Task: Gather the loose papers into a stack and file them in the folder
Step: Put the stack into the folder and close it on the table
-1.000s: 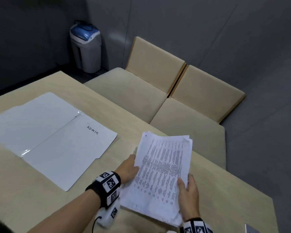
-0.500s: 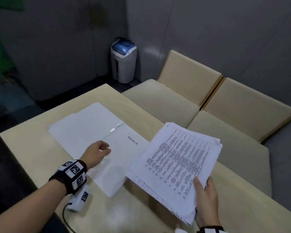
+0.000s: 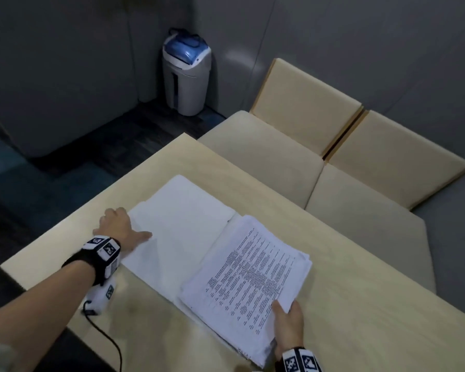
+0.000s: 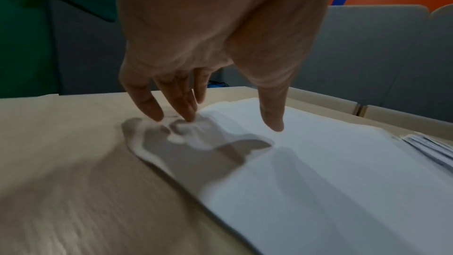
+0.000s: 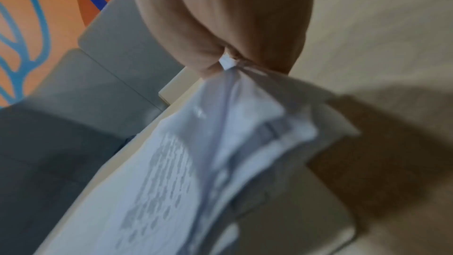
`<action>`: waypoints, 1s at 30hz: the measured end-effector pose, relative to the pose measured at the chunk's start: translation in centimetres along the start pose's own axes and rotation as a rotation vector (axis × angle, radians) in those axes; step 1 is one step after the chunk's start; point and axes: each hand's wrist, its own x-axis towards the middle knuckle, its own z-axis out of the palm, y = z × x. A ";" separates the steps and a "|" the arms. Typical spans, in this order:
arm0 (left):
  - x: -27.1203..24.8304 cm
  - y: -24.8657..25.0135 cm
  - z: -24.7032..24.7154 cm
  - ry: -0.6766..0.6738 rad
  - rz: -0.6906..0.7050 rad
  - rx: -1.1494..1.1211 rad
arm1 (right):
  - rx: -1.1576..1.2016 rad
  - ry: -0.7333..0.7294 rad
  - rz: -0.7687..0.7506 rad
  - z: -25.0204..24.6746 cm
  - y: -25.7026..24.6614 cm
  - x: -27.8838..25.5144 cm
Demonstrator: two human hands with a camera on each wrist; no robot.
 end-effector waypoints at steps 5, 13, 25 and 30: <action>2.6 -1.9 -2.0 -0.210 0.080 -0.100 | -0.249 0.092 -0.032 0.1 -1.6 0.2; 3.2 -0.8 -4.3 -0.295 0.201 -0.335 | -0.519 0.092 -0.085 -1.3 -1.1 2.7; -0.2 2.5 -2.4 -0.467 0.287 -0.550 | -0.467 0.065 -0.007 -2.3 -0.7 4.0; -1.9 6.4 -5.5 -0.574 0.396 -0.868 | -0.208 -0.025 0.036 -3.5 -0.7 2.9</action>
